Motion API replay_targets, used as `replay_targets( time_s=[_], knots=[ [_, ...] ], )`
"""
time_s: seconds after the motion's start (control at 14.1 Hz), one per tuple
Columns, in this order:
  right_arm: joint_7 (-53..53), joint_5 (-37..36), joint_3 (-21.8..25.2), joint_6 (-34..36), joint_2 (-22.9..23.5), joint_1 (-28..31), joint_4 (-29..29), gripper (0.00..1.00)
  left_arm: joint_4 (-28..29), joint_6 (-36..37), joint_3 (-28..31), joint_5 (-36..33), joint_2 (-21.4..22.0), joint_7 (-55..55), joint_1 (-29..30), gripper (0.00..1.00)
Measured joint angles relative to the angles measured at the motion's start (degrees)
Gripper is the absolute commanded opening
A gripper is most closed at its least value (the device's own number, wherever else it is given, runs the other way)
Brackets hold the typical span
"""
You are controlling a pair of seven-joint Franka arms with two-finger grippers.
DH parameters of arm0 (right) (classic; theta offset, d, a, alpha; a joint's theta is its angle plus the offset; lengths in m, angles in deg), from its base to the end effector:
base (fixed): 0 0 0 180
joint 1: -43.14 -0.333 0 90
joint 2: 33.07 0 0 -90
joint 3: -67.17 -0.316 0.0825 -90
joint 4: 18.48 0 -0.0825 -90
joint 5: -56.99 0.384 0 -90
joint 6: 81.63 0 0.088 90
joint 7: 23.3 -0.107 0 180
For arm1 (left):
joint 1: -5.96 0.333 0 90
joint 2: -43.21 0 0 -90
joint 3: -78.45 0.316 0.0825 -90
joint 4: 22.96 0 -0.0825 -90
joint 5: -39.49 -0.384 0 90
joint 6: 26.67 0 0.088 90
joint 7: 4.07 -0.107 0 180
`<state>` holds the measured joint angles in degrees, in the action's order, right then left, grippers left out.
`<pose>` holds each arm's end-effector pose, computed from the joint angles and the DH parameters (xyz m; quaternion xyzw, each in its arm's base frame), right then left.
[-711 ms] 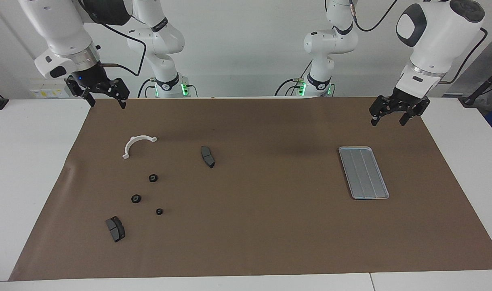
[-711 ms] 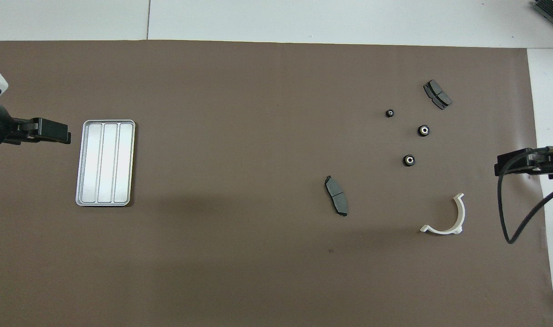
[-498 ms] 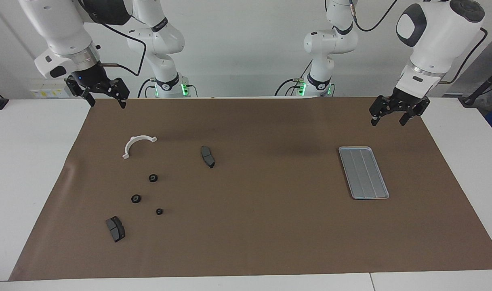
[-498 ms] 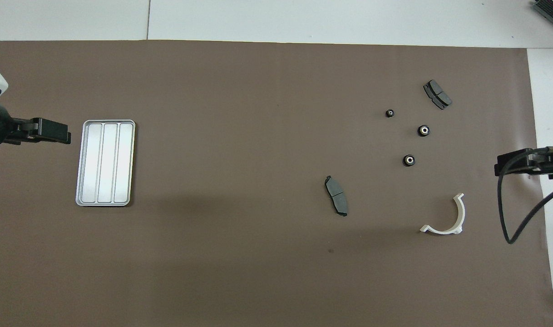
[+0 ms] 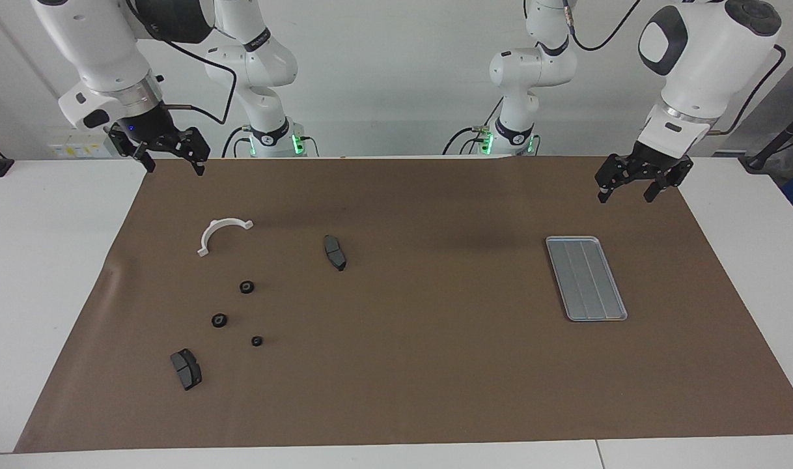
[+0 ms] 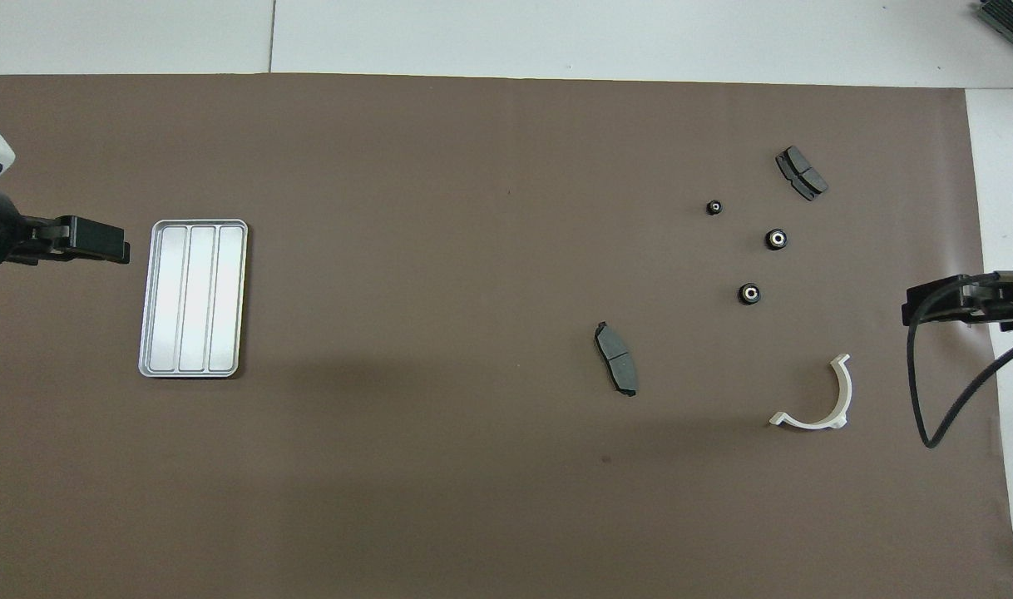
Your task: Pick bearing gear from pile to tray
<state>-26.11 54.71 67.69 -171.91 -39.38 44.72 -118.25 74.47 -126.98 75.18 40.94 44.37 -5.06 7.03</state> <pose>0.5170 -0.0234 0.6037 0.9985 -0.0421 -0.0276 0.0196 0.5616 -0.0241 0.5901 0.9990 -0.0260 0.0351 0.0123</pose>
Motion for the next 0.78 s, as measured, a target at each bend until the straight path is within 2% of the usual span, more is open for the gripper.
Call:
replay_targets(
  time_s=[0.36,0.64,0.78],
  knots=[
    [0.0,0.62,-0.04,-4.11,-0.01,-0.07,-0.7,1.0,0.0,0.0,0.0,0.0,0.0,-0.01,0.0,1.0],
    [0.37,0.72,-0.04,-13.92,1.06,-0.28,-6.96,1.0,0.0,0.0,0.0,0.0,0.0,-0.01,0.0,1.0],
    [3.11,0.73,-0.04,-19.07,4.05,-0.4,-9.39,1.0,0.0,0.0,0.0,0.0,0.0,-0.02,0.0,1.0]
  ],
)
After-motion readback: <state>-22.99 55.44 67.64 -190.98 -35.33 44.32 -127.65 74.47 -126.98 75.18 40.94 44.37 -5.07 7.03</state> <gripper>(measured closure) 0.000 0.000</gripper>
